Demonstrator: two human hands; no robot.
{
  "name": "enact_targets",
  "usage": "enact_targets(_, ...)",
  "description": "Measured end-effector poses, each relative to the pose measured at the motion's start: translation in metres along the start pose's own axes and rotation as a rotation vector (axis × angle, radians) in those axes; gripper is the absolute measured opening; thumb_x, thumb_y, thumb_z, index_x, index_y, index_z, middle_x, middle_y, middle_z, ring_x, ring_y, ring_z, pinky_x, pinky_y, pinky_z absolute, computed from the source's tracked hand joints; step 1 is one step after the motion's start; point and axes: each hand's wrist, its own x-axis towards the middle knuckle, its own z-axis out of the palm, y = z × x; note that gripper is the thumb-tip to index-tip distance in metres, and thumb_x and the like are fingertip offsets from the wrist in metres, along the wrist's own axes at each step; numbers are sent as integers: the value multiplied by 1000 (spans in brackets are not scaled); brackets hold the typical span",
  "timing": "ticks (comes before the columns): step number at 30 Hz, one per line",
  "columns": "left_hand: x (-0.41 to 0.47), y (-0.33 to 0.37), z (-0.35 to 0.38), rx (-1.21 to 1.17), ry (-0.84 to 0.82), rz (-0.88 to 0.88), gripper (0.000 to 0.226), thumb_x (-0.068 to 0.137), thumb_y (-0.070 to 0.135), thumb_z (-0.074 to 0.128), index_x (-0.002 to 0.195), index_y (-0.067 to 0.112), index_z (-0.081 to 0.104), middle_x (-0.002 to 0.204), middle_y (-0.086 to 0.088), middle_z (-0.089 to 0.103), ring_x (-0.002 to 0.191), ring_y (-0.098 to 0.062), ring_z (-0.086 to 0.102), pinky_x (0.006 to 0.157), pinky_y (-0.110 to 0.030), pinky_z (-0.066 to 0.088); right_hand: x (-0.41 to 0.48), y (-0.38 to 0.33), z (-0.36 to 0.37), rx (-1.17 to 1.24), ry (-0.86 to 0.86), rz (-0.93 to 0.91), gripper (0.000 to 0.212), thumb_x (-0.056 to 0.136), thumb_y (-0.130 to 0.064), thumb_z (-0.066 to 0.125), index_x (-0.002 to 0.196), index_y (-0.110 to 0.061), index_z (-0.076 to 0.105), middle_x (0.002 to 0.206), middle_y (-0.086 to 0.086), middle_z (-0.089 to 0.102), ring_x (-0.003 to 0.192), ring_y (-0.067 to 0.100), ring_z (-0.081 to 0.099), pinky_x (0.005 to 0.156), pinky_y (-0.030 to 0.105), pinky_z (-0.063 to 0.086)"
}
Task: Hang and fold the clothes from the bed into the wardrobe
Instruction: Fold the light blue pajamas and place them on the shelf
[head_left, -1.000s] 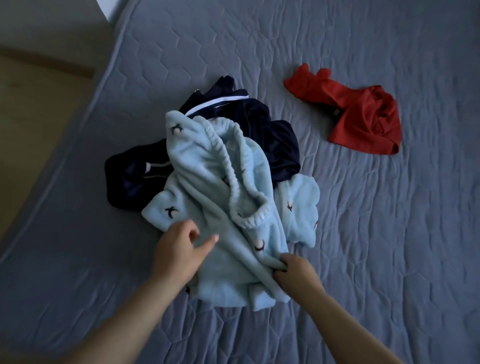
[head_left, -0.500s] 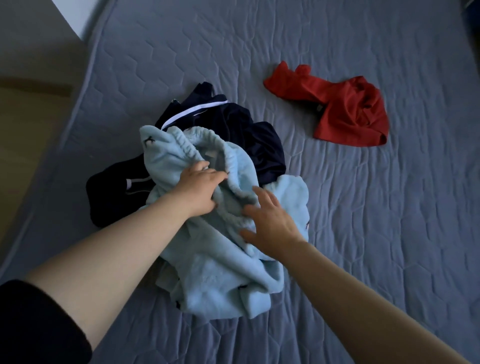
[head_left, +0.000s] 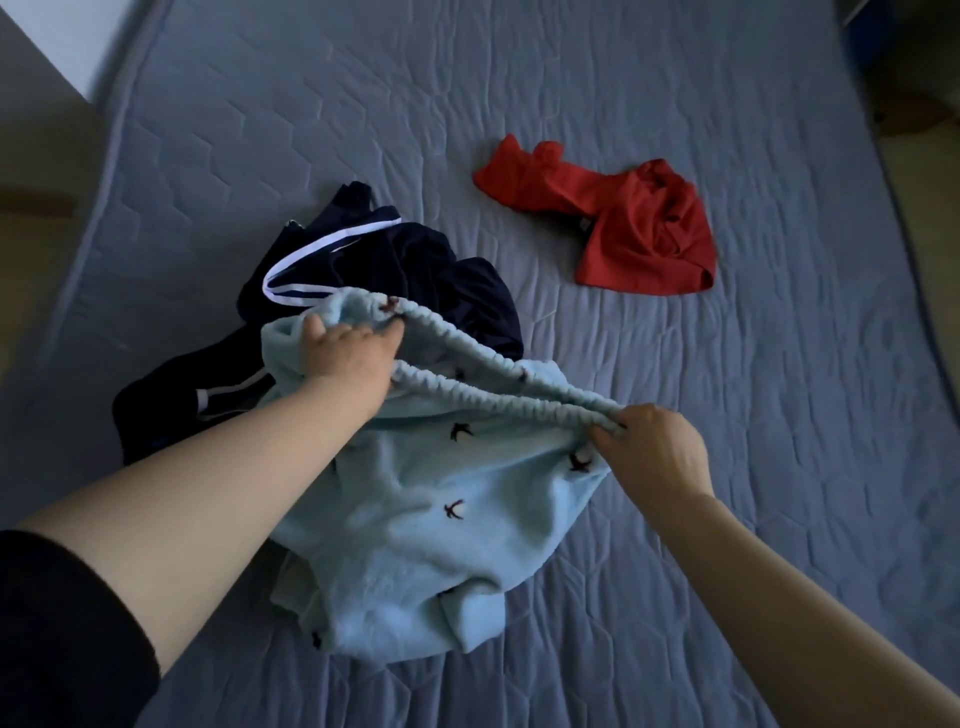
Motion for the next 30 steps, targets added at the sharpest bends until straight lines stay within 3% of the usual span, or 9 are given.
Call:
enact_targets(2,-6,-9,-12,6,27,-21,63,95,31,46,146,34,10,118,-2,60,108,-26,54,93,-41,27,-2,2,-16,104,57,38,30,90,-37,54,82,-10,64,80,5,61,68,22,54,55,28,35)
enact_targets(5,-18,-27,-48,17,131,-40,63,93,28,50,144,32,14,110,-2,62,101,-26,58,91,-40,29,-5,4,-56,107,150,9,28,89,-36,55,83,-10,63,83,5,59,73,26,59,55,29,38)
enact_targets(12,-70,-67,-202,-59,268,-114,51,90,41,53,136,31,32,127,0,57,115,-22,56,87,-34,40,-29,26,-220,41,301,3,22,88,-34,52,90,-15,63,85,3,62,70,24,57,54,30,40)
enact_targets(14,-93,-79,-256,-74,321,-114,43,92,37,52,132,28,39,126,-1,58,115,-24,57,83,-33,44,-43,31,-281,-4,353,-19,24,91,-35,51,95,-16,64,89,3,62,77,24,61,57,32,45)
enact_targets(17,-132,-99,-346,-84,446,-139,31,94,30,50,124,23,53,129,-1,57,118,-23,54,85,-32,46,-72,45,-378,-72,483,-49,24,94,-36,49,99,-17,63,95,5,63,86,25,61,62,32,41)
enact_targets(23,-229,-125,-508,-99,835,-39,31,94,18,46,121,18,61,126,-4,58,117,-27,53,83,-31,41,-148,85,-543,-126,766,24,32,92,-42,46,88,-20,69,87,0,68,85,23,64,57,27,36)
enact_targets(27,-294,-135,-590,-516,886,56,38,86,12,43,120,18,60,131,-8,53,112,-29,54,89,-33,46,-202,106,-624,-36,976,51,33,86,-47,52,84,-18,69,91,4,68,89,26,63,61,29,39)
enact_targets(30,-337,-135,-633,-509,945,157,33,86,13,47,116,6,60,129,-10,53,115,-28,53,92,-34,46,-242,117,-666,-20,1089,1,36,84,-52,56,82,-19,70,89,4,67,95,25,60,64,30,39)
